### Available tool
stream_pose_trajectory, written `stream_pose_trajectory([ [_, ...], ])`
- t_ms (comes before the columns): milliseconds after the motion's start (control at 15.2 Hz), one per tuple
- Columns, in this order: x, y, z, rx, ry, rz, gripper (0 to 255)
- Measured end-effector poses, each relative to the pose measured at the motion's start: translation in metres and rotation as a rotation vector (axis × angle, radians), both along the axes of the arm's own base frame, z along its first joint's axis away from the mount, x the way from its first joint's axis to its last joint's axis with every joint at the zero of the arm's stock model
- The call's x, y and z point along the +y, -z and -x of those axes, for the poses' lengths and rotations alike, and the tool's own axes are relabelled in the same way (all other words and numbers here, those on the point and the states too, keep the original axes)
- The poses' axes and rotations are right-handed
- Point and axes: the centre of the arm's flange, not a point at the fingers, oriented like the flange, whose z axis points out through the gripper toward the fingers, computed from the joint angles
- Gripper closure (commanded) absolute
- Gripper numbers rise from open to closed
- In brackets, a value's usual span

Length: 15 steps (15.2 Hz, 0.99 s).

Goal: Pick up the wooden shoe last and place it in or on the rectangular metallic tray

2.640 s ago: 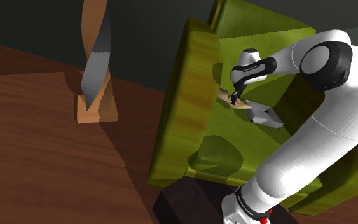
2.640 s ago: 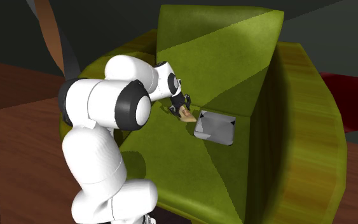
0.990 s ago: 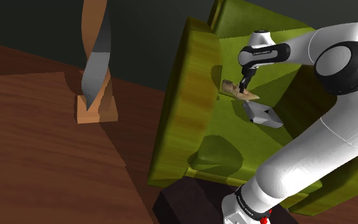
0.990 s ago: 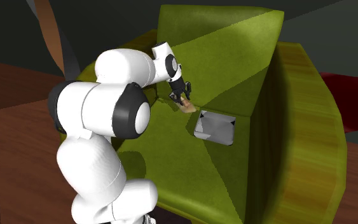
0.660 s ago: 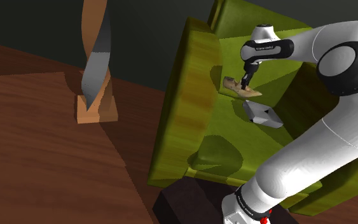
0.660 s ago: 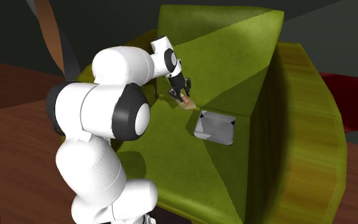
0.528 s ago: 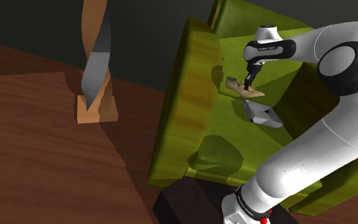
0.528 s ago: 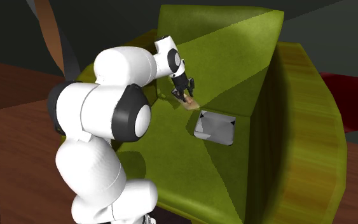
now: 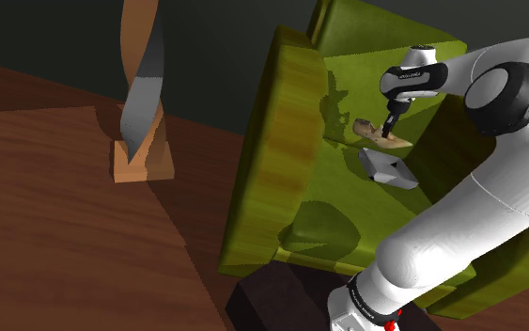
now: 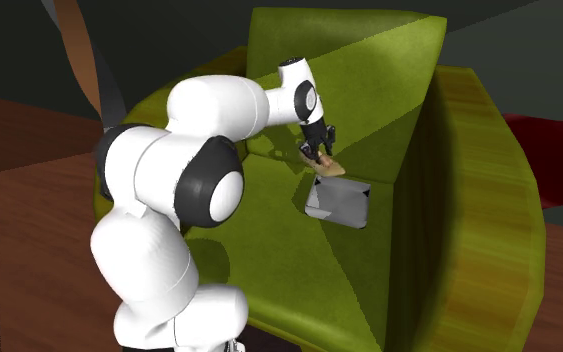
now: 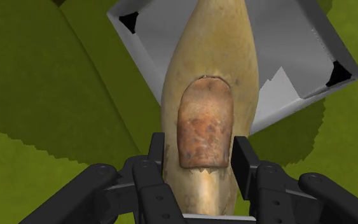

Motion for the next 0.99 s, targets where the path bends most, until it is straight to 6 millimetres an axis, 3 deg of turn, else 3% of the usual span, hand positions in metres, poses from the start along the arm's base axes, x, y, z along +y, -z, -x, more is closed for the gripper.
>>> stream_pose_trajectory([
  [528,-0.089,-0.002,0.062,0.0,0.001,0.001,255],
  [990,-0.094,0.033,0.066,0.0,-0.002,0.0,255],
])
